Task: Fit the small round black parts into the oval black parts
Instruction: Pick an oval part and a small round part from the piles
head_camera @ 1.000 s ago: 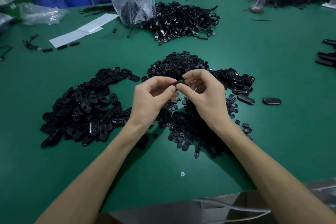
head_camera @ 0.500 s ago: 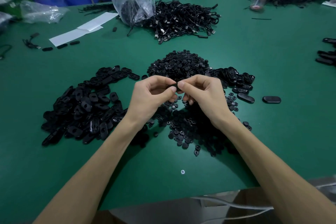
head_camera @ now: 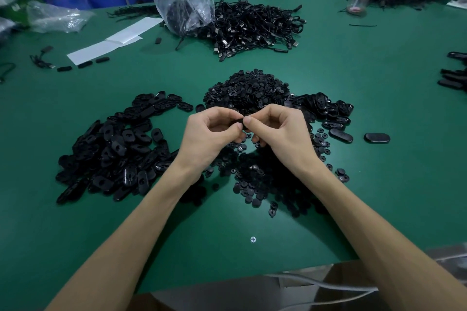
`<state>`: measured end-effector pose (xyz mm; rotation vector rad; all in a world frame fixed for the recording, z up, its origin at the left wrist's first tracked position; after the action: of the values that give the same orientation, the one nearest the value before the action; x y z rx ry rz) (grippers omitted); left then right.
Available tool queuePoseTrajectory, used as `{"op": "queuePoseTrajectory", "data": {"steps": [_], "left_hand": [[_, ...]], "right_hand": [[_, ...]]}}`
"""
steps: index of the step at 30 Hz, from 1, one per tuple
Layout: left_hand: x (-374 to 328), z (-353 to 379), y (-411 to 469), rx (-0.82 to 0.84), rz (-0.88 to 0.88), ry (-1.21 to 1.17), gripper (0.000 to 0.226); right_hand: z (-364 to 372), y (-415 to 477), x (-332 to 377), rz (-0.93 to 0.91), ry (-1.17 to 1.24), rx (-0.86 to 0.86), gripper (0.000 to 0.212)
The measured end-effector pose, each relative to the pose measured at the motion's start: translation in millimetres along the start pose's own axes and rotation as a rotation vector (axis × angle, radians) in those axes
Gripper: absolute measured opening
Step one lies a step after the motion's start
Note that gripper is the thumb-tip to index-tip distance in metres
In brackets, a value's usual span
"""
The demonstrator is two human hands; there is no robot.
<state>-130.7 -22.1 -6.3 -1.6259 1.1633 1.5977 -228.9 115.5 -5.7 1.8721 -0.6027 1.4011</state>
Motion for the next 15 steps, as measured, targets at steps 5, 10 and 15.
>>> {"op": "queuePoseTrajectory", "data": {"steps": [5,10,15], "left_hand": [[0.6,1.9,0.0,-0.043,-0.026,0.020,0.013],[0.8,1.2,-0.2,-0.061,-0.028,0.005,0.014],[2.1,-3.3,1.0,-0.011,-0.028,-0.068,0.016]], "right_hand": [[5.5,-3.6,3.2,-0.064,-0.100,-0.015,0.010],[5.1,-4.4,7.0,-0.090,-0.104,-0.037,0.011],[0.2,-2.6,6.4,-0.067,-0.089,-0.052,0.009]]}}
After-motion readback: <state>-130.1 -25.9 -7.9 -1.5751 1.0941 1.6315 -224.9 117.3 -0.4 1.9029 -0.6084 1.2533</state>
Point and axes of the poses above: each hand's wrist, its own y-axis towards the middle knuckle, its own z-axis out of the palm, x = y × z, the point moved 6 cm from there along y, towards the middle knuckle, and after that the axes turned 3 degrees about x, right-handed, at the moved point
